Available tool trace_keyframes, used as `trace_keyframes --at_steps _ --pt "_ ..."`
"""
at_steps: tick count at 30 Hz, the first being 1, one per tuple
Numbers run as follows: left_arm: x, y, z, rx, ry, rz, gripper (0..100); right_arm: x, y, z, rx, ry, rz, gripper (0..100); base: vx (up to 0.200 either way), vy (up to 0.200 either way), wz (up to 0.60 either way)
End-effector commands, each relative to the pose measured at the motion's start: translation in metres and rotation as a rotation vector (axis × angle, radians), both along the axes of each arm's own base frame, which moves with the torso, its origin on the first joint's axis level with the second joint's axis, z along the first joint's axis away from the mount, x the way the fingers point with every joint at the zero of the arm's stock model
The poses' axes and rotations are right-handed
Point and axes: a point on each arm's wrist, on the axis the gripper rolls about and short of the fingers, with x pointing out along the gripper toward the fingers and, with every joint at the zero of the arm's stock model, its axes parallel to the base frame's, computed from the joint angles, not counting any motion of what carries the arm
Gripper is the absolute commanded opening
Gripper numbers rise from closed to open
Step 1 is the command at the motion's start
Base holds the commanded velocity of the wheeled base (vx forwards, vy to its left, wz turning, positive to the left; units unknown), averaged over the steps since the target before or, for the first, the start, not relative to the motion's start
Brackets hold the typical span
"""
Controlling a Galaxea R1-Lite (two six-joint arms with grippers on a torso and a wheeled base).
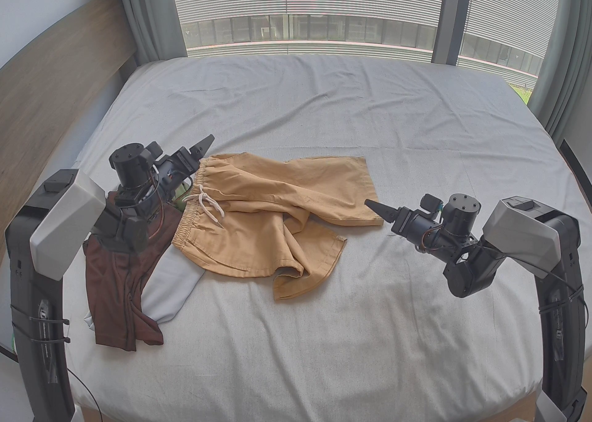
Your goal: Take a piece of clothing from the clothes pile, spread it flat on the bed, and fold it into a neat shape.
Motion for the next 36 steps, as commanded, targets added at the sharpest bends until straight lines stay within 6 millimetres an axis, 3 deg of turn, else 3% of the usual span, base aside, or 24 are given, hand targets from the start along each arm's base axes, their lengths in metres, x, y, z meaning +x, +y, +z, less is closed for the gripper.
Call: trace_keyframes --at_steps 1,5,7,8,15,19,21,36 --pt "-0.055 0.014 0.003 0.024 0.022 -0.103 100 -0.024 0.039 -0.017 -0.018 0.083 0.035 100 0.000 0.000 0.00" --pt "-0.079 0.027 -0.002 0.032 0.034 -0.165 100 -0.032 0.049 -0.022 0.006 0.132 0.054 100 0.000 0.000 0.00" --pt "-0.080 0.027 -0.002 0.032 0.035 -0.166 100 -0.032 0.050 -0.022 0.007 0.133 0.055 100 0.000 0.000 0.00" --pt "-0.093 0.034 -0.005 0.035 0.050 -0.181 100 -0.036 0.052 -0.025 0.014 0.168 0.061 100 0.000 0.000 0.00" --pt "-0.134 0.034 -0.027 0.076 0.123 -0.284 100 -0.044 0.064 -0.033 0.003 0.243 0.050 100 0.000 0.000 0.00" --pt "-0.136 0.034 -0.031 0.115 0.121 -0.292 100 -0.045 0.067 -0.035 0.012 0.259 0.047 100 0.000 0.000 0.00" --pt "-0.136 0.036 -0.044 0.176 0.127 -0.287 100 -0.048 0.073 -0.035 0.043 0.294 0.052 100 0.000 0.000 0.00" --pt "-0.142 0.039 -0.051 0.221 0.139 -0.282 100 -0.046 0.084 -0.058 0.081 0.377 0.060 100 0.000 0.000 0.00"
